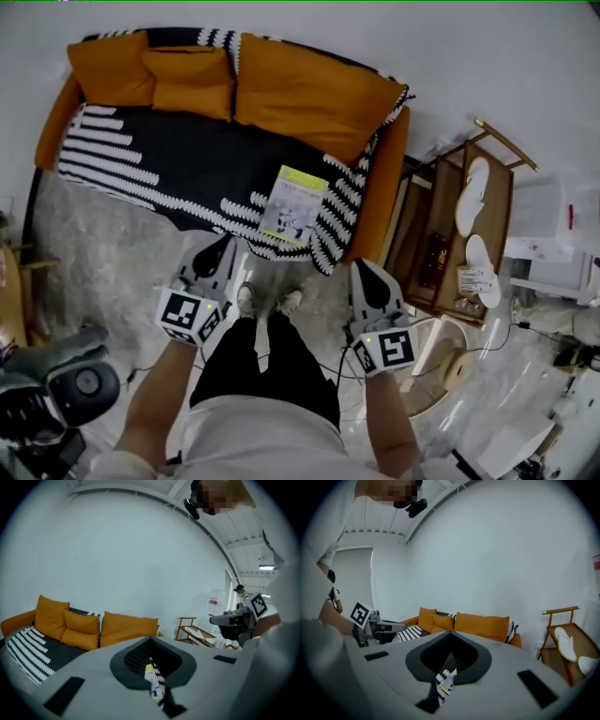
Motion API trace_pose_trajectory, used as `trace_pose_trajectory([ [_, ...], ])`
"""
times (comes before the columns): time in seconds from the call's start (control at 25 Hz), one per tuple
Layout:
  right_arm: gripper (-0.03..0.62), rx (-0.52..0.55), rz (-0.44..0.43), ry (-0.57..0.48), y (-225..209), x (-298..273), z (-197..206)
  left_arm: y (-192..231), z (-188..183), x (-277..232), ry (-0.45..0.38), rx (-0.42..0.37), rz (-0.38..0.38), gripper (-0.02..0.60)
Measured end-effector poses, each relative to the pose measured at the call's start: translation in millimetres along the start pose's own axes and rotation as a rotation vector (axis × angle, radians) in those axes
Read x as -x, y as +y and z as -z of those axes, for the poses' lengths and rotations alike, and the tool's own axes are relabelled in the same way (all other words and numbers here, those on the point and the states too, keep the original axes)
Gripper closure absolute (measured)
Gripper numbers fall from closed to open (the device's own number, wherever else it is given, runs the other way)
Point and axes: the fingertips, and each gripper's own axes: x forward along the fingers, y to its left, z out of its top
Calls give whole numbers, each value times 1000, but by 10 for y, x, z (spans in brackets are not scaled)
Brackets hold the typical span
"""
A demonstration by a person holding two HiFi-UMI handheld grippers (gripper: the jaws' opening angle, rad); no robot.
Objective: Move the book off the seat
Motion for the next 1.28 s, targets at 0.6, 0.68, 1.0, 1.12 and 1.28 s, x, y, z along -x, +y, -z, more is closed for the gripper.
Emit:
trace_pose_trajectory([
  [0.6,572,0,-92,125,-247,-965,1103,486,1326,-988,94,98,4,563],
  [0.68,572,-11,-88,132,-252,-1042,1208,536,1561,-1089,121,109,11,561],
  [1.0,572,-24,-113,170,-264,-1239,1618,776,2431,-1480,250,132,23,467],
  [1.12,572,-17,-120,180,-291,-1295,1749,887,2716,-1629,284,161,26,427],
  [1.28,572,-19,-127,196,-309,-1341,1915,893,3052,-1776,330,212,75,365],
])
